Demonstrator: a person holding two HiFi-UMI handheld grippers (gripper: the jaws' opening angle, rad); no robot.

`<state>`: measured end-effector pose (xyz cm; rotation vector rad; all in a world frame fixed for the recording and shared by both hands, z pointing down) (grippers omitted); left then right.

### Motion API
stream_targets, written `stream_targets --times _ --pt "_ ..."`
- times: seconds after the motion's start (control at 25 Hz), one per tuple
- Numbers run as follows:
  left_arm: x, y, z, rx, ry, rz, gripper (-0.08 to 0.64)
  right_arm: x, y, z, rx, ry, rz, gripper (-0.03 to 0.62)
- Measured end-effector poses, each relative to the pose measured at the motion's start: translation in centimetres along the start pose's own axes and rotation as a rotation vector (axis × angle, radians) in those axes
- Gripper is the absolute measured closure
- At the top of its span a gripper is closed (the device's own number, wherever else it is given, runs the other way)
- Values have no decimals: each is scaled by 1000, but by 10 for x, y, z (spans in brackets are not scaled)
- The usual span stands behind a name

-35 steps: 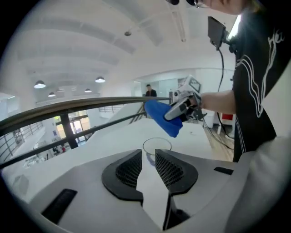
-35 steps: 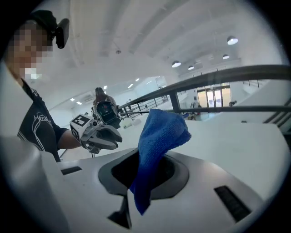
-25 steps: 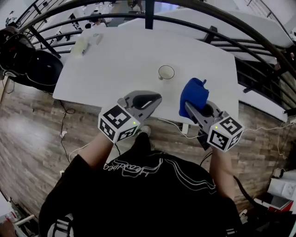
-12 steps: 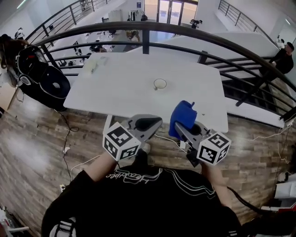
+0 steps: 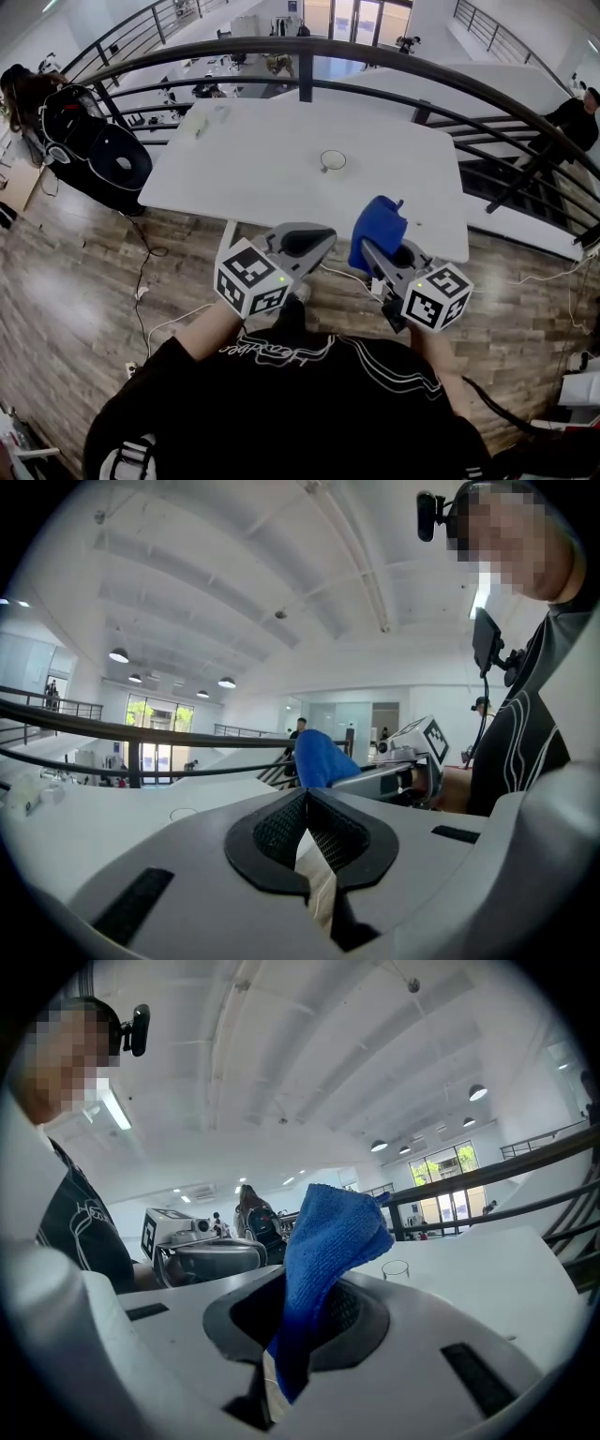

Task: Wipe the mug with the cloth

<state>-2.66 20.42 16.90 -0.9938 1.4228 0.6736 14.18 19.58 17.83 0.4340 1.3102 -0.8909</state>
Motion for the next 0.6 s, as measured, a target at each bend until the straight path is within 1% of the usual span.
stream_targets --times 0.28,0.44,0.6 --pt "1 3 2 -2 -22 0 551 1 3 -4 -3 9 14 541" --pt "0 4 9 7 -21 11 551 1 8 -6 5 10 30 541" --pt "-2 -1 7 11 -18 5 551 -3 7 -2 6 9 21 541"
Point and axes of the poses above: the fingertips, and each gripper's own axes: y backward along the fingers, z to its right, x out of its top, the point moved 7 cm from there along y, backward along the fingers, and after that the axes turned 5 degrees about -x, right-handed, at the moved point
